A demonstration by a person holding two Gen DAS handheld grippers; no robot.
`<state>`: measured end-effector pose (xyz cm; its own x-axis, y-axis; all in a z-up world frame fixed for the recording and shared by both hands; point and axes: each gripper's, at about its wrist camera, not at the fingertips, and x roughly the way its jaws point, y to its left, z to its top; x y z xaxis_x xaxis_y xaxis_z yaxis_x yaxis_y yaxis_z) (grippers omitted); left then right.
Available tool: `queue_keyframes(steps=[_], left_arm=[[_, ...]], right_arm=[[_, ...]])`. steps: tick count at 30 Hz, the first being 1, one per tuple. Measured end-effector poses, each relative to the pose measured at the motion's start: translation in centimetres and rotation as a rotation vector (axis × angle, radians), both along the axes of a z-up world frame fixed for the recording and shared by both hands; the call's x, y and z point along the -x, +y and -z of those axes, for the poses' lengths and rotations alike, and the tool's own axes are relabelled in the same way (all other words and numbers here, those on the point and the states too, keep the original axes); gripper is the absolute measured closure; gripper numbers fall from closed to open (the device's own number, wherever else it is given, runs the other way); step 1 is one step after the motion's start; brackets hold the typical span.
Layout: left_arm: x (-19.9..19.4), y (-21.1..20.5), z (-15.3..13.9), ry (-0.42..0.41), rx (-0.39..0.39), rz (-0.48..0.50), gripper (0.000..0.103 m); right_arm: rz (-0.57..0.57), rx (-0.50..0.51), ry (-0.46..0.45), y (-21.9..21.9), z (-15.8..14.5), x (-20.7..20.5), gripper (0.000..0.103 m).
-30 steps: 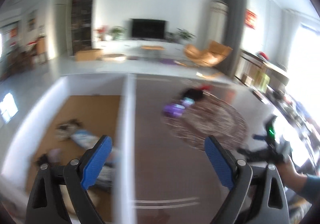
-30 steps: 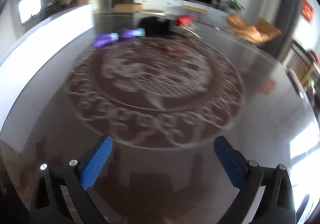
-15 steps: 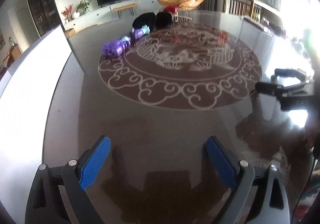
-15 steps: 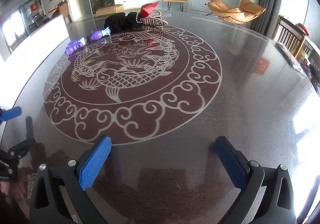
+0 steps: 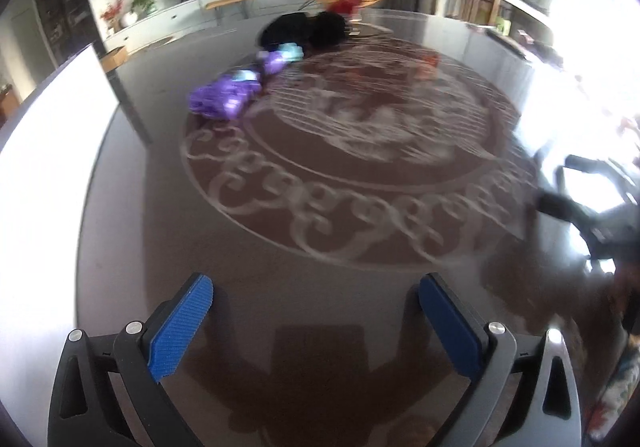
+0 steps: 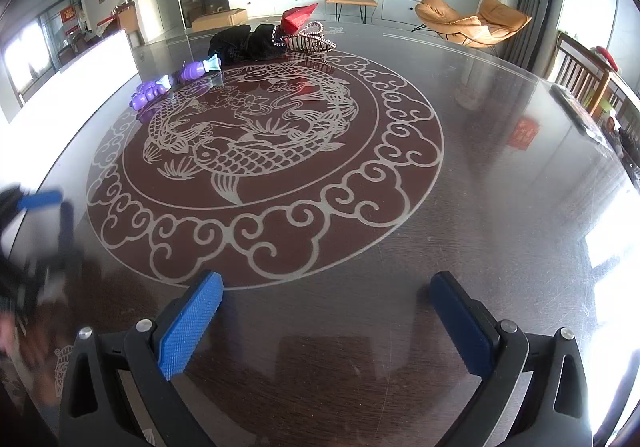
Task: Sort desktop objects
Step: 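Grasp the purple plastic toy wand with the left tool and lift it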
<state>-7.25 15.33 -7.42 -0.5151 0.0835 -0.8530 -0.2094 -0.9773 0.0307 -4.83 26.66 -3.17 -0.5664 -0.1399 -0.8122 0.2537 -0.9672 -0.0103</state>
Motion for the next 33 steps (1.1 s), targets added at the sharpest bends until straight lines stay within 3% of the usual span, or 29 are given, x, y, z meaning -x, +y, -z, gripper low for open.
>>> queue_keyframes(steps=[5,8,11,18,20,25,33], left_arm=[[6.0,-2.8,0.2,-0.036,-0.022,-0.063,0.000],[8.4,-2.5,0.1,-0.054,-0.010,-0.040,0.000],[10.7,-1.6,-0.4,-0.037,0.069,-0.028,0.000],[15.2,-0.3,-1.1,-0.009,0.080,-0.005,0.000],[16.1,0.3,-0.6,-0.016,0.084,0.013,0.000],[17.9,-0.6,-0.1,-0.027,-0.031,-0.007,0.000],[17.5,-0.6,-0.5,-0.013,-0.020,-0.008,0.001]], right_arm=[[0.000,0.000,0.000,0.0,0.0,0.1,0.000],[0.000,0.000,0.000,0.0,0.0,0.0,0.000],[0.000,0.000,0.000,0.0,0.0,0.0,0.000],[0.000,0.000,0.000,0.0,0.0,0.0,0.000],[0.000,0.000,0.000,0.0,0.0,0.0,0.000],[0.000,0.000,0.000,0.0,0.0,0.0,0.000],[0.000,0.000,-0.001,0.0,0.0,0.0,0.000]])
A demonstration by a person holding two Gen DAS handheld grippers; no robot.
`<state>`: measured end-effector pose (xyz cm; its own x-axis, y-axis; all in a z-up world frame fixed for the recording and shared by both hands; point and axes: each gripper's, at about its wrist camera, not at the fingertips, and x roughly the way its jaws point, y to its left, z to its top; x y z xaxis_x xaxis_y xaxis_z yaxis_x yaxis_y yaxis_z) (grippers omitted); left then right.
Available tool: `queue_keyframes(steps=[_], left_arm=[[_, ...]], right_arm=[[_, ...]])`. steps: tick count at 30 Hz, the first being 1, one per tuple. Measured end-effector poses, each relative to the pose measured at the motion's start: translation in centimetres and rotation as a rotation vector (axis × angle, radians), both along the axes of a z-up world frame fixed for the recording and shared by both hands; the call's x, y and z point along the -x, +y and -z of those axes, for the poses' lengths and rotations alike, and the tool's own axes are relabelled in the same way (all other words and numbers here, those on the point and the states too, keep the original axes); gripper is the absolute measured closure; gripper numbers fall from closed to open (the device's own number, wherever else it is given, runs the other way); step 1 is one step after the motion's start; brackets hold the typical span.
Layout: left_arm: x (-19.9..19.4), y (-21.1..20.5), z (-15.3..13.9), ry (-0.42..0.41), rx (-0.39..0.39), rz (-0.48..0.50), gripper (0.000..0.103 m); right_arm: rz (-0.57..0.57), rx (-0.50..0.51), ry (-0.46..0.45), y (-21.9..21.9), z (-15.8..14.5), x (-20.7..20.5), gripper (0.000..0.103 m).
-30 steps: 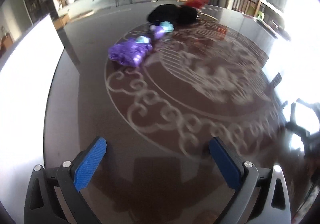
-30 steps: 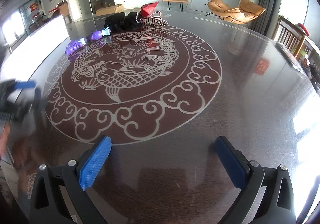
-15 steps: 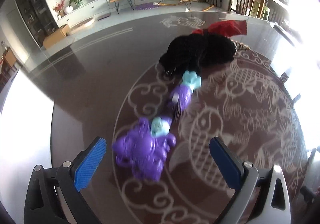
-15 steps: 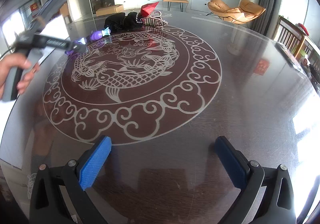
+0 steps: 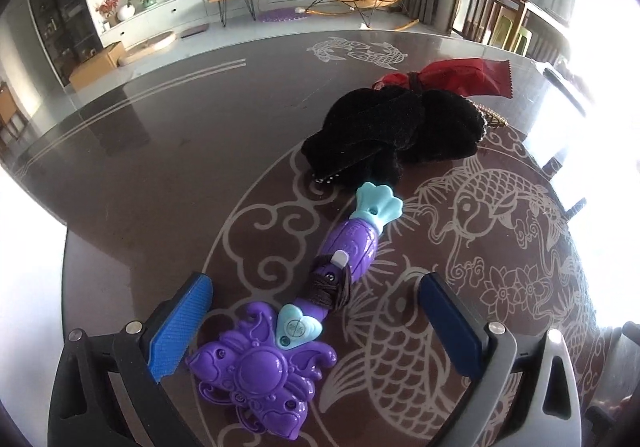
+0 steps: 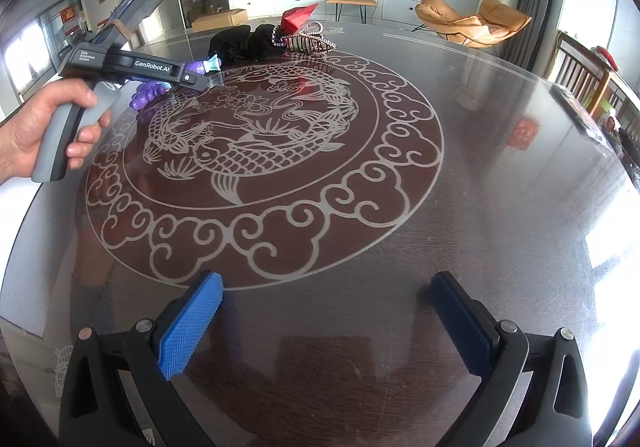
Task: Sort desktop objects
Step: 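Grasp the purple plastic toy wand with the left tool and lift it, then move the right tool toward the black knit glove while the left tool holds the toy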
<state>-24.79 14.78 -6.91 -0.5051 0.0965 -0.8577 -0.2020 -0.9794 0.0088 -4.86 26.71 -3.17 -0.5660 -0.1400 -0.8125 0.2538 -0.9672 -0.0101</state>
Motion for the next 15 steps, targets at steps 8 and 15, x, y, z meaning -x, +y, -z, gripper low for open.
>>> queue_keyframes(steps=[8,15], left_arm=[[-1.4,-1.5,-0.5,0.073,-0.007,-0.119,0.061],[-8.4,-3.2,-0.3,0.088,-0.008,-0.280,0.061]], right_arm=[[0.000,0.000,0.000,0.0,0.0,0.0,0.000],[0.000,0.000,0.000,0.1,0.0,0.0,0.000]])
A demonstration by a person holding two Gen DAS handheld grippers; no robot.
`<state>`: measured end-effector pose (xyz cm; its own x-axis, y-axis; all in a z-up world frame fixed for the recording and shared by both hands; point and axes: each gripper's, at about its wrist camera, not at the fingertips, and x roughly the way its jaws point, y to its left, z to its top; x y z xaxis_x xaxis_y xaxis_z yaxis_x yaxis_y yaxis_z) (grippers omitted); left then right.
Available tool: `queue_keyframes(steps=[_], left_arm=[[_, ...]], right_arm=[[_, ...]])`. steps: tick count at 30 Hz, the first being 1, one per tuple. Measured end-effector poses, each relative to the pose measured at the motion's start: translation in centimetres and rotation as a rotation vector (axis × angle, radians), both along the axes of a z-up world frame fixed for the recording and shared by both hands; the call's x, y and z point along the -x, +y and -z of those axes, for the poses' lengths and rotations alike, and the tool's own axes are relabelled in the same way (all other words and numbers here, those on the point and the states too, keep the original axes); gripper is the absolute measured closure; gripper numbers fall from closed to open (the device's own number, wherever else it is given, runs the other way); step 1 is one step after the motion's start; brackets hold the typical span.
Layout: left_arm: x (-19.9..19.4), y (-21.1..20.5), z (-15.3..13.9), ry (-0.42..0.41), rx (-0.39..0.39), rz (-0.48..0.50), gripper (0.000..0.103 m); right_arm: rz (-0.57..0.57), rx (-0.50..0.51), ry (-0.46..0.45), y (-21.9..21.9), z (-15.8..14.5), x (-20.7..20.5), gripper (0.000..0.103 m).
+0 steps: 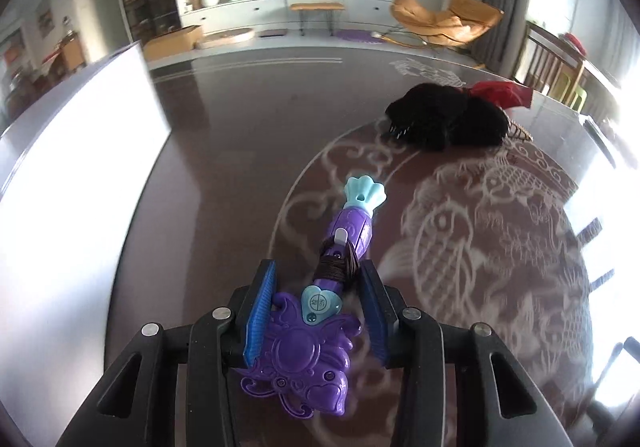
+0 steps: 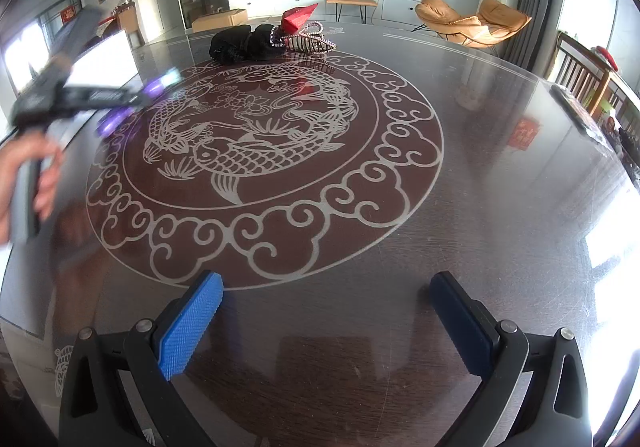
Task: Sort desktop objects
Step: 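Move the right tool toward the black knit glove while the left tool holds the toy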
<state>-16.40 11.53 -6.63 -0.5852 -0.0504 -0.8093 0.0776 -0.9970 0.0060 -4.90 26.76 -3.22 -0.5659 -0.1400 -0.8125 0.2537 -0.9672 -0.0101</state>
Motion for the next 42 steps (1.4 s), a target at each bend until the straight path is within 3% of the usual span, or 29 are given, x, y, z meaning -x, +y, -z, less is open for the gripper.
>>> queue_keyframes(steps=[5,6,7,8,11,36,40,42], left_arm=[[-5.0,-0.3,0.2,0.021,0.008,0.008,0.058],[-5.2,-0.3,0.3,0.025,0.016,0.005,0.045],[-5.5,-0.5,0.5,0.027,0.022,-0.011,0.019],[-5.3,-0.9,0.8,0.002,0.011,-0.034,0.009],[-4.8,-1.4,0.9,-0.020,-0.009,-0.049,0.000],[-5.1,-1.3,1.4,-0.021,-0.002,-0.028,0.000],[-5.2,-1.3,1.3,-0.020,-0.002,-0.027,0.000],[-5.2,-1.3,1.3,-0.020,-0.002,-0.028,0.000]], right_arm=[[0.000,0.000,0.000,0.0,0.0,0.0,0.000],[0.000,0.000,0.000,0.0,0.0,0.0,0.000],[0.000,0.000,0.000,0.0,0.0,0.0,0.000],[0.000,0.000,0.000,0.0,0.0,0.0,0.000],[0.000,0.000,0.000,0.0,0.0,0.0,0.000],[-0.001,0.003,0.000,0.1,0.0,0.1,0.000],[-0.133,0.039,-0.030,-1.5,-0.5,1.3,0.001],[-0.195,-0.061,0.005,-4.5,-1.9,3.8,0.006]])
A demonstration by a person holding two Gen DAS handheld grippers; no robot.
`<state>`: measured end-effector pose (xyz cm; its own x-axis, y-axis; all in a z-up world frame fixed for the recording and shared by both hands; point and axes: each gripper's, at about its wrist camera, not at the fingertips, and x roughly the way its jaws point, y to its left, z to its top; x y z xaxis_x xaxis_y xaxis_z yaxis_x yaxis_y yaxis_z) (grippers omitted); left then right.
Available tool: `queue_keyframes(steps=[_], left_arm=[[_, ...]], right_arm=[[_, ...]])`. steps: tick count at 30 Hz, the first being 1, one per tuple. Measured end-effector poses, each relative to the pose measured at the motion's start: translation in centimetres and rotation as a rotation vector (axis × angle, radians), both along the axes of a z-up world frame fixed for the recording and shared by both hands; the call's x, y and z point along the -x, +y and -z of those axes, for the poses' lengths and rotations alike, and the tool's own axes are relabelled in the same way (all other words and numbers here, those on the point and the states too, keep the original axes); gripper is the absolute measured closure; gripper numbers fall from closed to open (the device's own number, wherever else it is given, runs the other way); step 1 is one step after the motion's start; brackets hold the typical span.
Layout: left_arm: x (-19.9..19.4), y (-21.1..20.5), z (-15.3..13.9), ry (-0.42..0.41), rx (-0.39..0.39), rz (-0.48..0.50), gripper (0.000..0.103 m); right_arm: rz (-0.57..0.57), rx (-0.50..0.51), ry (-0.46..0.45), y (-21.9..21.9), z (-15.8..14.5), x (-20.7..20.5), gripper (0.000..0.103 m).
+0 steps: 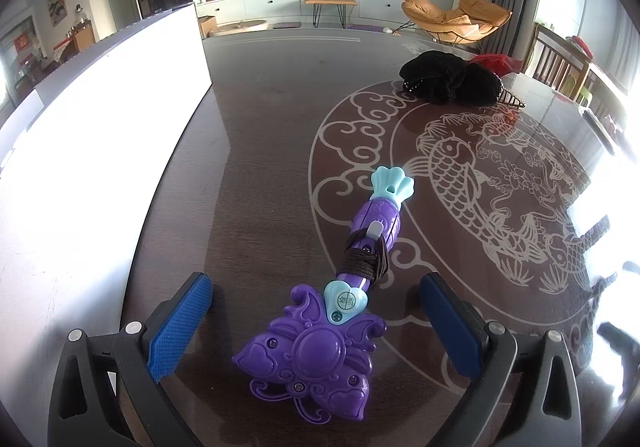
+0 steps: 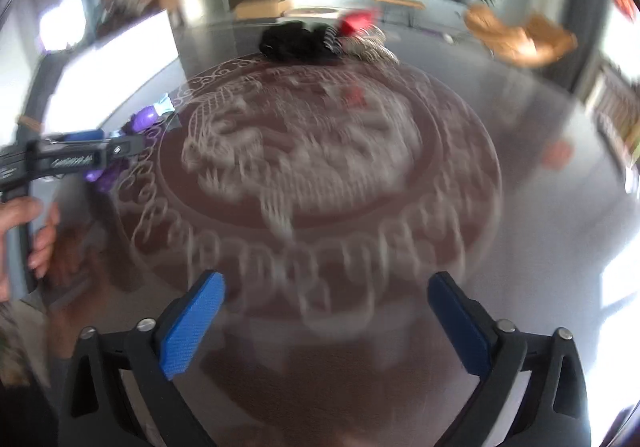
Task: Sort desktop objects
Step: 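Move the right tool toward the black knit glove while the left tool holds the toy, then grasp the black knit glove with the right tool and lift it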
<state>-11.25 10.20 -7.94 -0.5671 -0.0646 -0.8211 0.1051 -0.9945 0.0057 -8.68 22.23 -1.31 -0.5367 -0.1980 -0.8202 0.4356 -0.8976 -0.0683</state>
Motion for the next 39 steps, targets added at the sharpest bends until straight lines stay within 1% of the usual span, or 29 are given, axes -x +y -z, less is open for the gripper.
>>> queue_keyframes(steps=[2,3,4,5,6,7,8,9,10,12,15,16,18,19,20,21,23,24,25,26,29,30,32,33,34,36,37,39], left_arm=[[0.0,0.0,0.0,0.000,0.001,0.000,0.000],[0.0,0.0,0.0,0.000,0.001,-0.001,0.000],[0.0,0.0,0.0,0.000,0.001,0.000,0.000],[0.0,0.0,0.0,0.000,0.001,0.000,0.000],[0.0,0.0,0.0,0.000,0.001,0.000,0.000],[0.0,0.0,0.0,0.000,0.001,0.000,0.000],[0.0,0.0,0.0,0.001,0.001,-0.001,0.000],[0.0,0.0,0.0,0.001,0.001,-0.001,0.000],[0.0,0.0,0.0,0.001,0.001,-0.001,0.000],[0.0,0.0,0.0,0.001,0.001,0.000,0.000],[0.0,0.0,0.0,0.001,0.001,-0.001,0.000],[0.0,0.0,0.1,0.001,0.001,-0.001,0.000],[0.0,0.0,0.1,0.001,0.001,-0.001,0.000],[0.0,0.0,0.1,0.001,0.001,-0.001,0.000],[0.0,0.0,0.1,0.001,0.000,-0.001,0.000],[0.0,0.0,0.1,0.001,0.001,-0.002,0.000],[0.0,-0.1,0.0,0.001,0.001,-0.002,0.000],[-0.1,-0.1,0.0,0.001,0.001,-0.003,0.000],[-0.1,-0.1,0.0,0.001,0.000,-0.002,0.000],[-0.1,-0.1,0.0,0.002,0.000,-0.002,0.000],[-0.1,-0.1,0.0,0.002,0.000,-0.003,0.000],[-0.1,-0.1,0.0,0.002,0.000,-0.003,0.000],[-0.1,-0.1,0.0,0.002,0.000,-0.003,0.000],[-0.1,-0.1,0.1,0.002,0.000,-0.003,0.000],[-0.1,-0.1,0.1,0.002,0.000,-0.003,0.000],[0.0,-0.1,0.1,0.002,0.000,-0.003,0.000],[0.0,-0.1,0.1,0.002,0.000,-0.003,0.000],[0.0,-0.1,0.1,0.002,0.000,-0.003,0.000]], right_arm=[[-0.078,-0.058,0.080,-3.4,-2.3,2.8,0.006],[-0.101,-0.079,0.103,-4.7,-3.0,4.1,0.006],[-0.129,-0.125,0.142,-6.7,-3.9,6.1,0.006],[-0.152,-0.166,0.171,-8.2,-4.3,7.6,0.006],[-0.197,-0.234,0.212,-10.3,-4.5,9.5,0.008],[-0.232,-0.282,0.239,-11.5,-4.4,10.8,0.012],[-0.267,-0.319,0.242,-12.7,-3.9,12.3,0.017],[-0.283,-0.339,0.224,-13.5,-3.4,13.4,0.021],[-0.288,-0.355,0.207,-14.0,-2.9,14.4,0.029],[-0.293,-0.372,0.178,-15.0,-2.0,16.7,0.030],[-0.285,-0.392,0.147,-15.5,-0.9,18.7,0.030],[-0.272,-0.392,0.132,-15.6,-0.5,19.4,0.031],[-0.266,-0.355,0.109,-15.4,-0.2,19.9,0.037],[-0.269,-0.344,0.100,-15.3,0.0,19.9,0.048],[-0.267,-0.340,0.081,-15.2,0.3,19.8,0.067],[-0.257,-0.328,0.066,-14.9,0.4,19.6,0.072],[-0.230,-0.241,0.031,-13.9,0.0,18.9,0.072],[-0.206,-0.167,-0.004,-13.0,-0.6,18.1,0.072],[-0.189,-0.132,-0.024,-12.3,-1.1,17.6,0.072],[-0.165,-0.098,-0.051,-11.3,-1.5,16.1,0.072],[-0.100,-0.049,-0.129,-8.2,-1.6,11.3,0.072],[-0.071,-0.047,-0.146,-6.5,-1.4,8.5,0.072],[-0.045,-0.033,-0.140,-4.6,-0.8,3.8,0.071],[-0.031,-0.018,-0.116,-3.4,-0.7,0.9,0.070],[-0.019,-0.008,-0.092,-2.7,-0.7,-0.8,0.068],[0.023,-0.001,-0.024,-1.4,-0.5,-3.8,0.033],[0.039,-0.013,0.001,-1.2,-0.1,-4.5,0.000],[0.056,-0.063,0.041,-1.2,1.1,-5.0,0.000]])
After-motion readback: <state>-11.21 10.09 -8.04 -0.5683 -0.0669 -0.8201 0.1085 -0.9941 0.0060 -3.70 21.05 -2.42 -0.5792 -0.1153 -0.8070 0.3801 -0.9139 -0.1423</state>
